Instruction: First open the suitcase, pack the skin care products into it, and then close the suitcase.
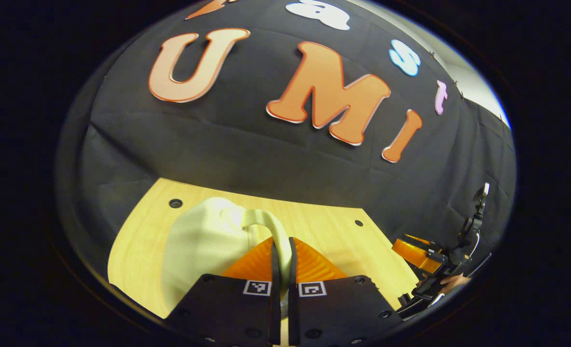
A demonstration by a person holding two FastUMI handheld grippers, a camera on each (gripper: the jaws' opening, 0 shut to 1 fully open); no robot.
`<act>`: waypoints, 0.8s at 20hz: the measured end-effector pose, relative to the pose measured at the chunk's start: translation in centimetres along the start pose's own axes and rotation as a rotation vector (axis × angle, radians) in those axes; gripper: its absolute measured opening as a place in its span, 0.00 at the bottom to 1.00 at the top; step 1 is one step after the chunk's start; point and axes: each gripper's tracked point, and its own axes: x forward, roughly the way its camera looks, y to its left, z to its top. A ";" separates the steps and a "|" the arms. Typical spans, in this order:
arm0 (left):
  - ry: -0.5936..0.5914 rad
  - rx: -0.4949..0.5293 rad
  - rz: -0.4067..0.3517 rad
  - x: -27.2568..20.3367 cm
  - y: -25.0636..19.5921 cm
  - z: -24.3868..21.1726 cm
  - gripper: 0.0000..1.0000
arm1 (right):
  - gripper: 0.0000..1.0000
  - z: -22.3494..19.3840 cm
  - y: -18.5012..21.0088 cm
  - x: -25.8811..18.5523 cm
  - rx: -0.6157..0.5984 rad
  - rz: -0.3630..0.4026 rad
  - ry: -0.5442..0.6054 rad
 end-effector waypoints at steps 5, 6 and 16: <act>0.123 0.051 -0.048 4.8 -3.2 -6.0 0.07 | 0.93 0.1 -2.4 -0.9 0.007 -0.022 -0.007; 0.150 0.069 -0.043 6.1 -4.0 -7.8 0.06 | 0.93 -0.1 -3.0 -1.1 0.006 -0.025 -0.003; 0.277 0.207 0.049 11.0 -7.1 -15.8 0.19 | 0.94 -0.4 -6.2 -1.6 -0.009 -0.058 0.009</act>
